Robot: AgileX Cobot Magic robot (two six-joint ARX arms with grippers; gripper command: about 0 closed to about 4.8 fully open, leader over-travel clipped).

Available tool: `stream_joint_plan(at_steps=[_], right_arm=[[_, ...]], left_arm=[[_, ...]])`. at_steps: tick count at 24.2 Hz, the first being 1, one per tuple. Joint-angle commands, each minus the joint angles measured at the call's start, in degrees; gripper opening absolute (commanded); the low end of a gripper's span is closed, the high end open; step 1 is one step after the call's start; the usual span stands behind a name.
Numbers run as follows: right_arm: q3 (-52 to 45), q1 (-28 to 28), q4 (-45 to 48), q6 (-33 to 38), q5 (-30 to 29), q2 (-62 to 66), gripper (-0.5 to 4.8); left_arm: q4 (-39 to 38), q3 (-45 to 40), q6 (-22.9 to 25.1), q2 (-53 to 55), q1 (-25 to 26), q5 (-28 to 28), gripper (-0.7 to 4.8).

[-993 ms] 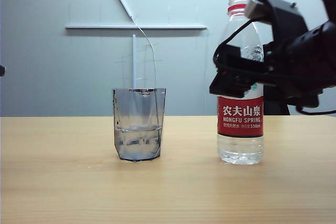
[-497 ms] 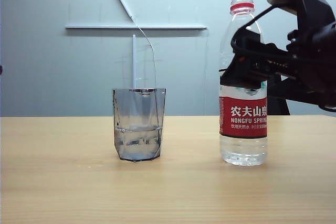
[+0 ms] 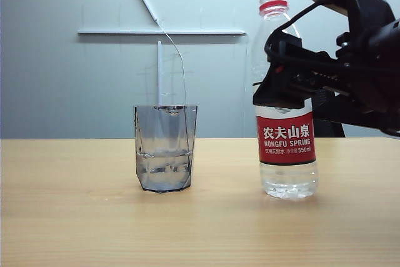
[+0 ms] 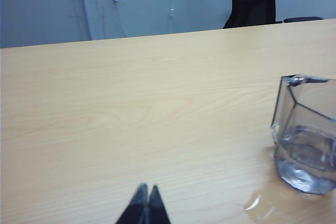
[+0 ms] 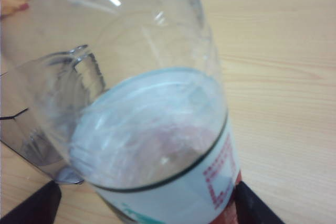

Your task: Pick up the mineral water bottle on the table and pour water into the mug until it's half full.

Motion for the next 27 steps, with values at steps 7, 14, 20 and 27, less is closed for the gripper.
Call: stream_joint_plan(at_steps=[7, 14, 20, 27], right_arm=[[-2.45, 0.02, -9.35, 1.44, 2.45, -11.45, 4.79], [-2.73, 0.07, -12.68, 2.21, 1.62, -15.23, 4.79], [-2.73, 0.09, -14.03, 5.53, -1.99, -17.9, 4.79], [-2.69, 0.11, -25.81, 8.24, -8.02, -30.03, 4.79]], left_arm=[[0.72, 0.13, -0.2, 0.09, 5.07, 0.04, -0.02], [0.72, 0.13, -0.2, 0.09, 5.77, 0.07, -0.02], [0.7, 0.13, -0.2, 0.09, 8.59, 0.13, -0.02], [0.7, 0.13, -0.17, 0.09, 16.11, 0.04, -0.02]])
